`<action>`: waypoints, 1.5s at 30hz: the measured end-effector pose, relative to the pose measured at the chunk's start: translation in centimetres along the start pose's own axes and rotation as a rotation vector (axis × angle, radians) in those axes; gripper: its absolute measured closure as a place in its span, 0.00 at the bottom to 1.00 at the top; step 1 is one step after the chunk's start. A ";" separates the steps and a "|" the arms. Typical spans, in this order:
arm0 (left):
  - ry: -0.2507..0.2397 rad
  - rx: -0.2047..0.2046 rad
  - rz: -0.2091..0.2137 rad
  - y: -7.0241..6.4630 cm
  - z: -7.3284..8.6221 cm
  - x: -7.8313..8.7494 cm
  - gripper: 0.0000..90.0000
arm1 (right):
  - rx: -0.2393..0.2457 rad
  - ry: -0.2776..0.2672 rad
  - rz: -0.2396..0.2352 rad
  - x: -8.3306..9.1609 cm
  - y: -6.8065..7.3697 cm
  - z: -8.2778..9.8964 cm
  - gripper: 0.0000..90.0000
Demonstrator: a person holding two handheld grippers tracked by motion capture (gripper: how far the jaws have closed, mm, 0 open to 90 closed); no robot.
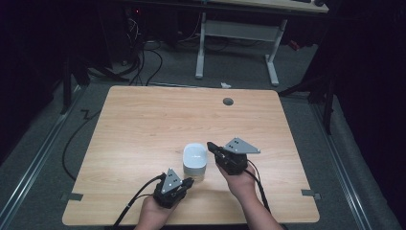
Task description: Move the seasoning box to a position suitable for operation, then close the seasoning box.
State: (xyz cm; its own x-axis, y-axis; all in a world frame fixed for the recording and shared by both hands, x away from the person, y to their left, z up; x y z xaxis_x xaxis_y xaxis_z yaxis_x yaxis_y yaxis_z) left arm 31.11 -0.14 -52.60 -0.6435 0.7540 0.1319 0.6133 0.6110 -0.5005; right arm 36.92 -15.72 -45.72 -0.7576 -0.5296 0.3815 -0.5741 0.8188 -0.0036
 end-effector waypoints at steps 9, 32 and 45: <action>0.007 -0.041 -0.040 2.4 -1.8 3.0 0.74 | -0.043 0.018 0.038 0.5 -2.3 1.8 0.95; -0.108 -0.045 -0.382 13.9 -5.3 8.0 0.57 | -0.154 0.126 0.225 4.8 -10.3 9.2 0.72; -0.129 -0.040 -0.410 13.9 -5.0 8.9 0.58 | -0.225 0.083 0.319 9.8 -11.5 11.8 0.71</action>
State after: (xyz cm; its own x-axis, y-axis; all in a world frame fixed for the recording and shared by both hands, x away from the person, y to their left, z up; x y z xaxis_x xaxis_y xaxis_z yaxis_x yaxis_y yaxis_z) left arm 36.23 16.25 -54.16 -0.8879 0.4124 0.2036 0.3110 0.8645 -0.3950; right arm 32.42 -32.95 -52.83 -0.8539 -0.2288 0.4674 -0.2250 0.9722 0.0647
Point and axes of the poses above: each handheld gripper's, and its own axes: x roughly backward along the jaws, z roughly out of its underside, y roughly to its left, the point moved 3 cm from there along -x, roughly forward along the jaws, and after that the axes turned 3 degrees about z, right-handed, at the moved point
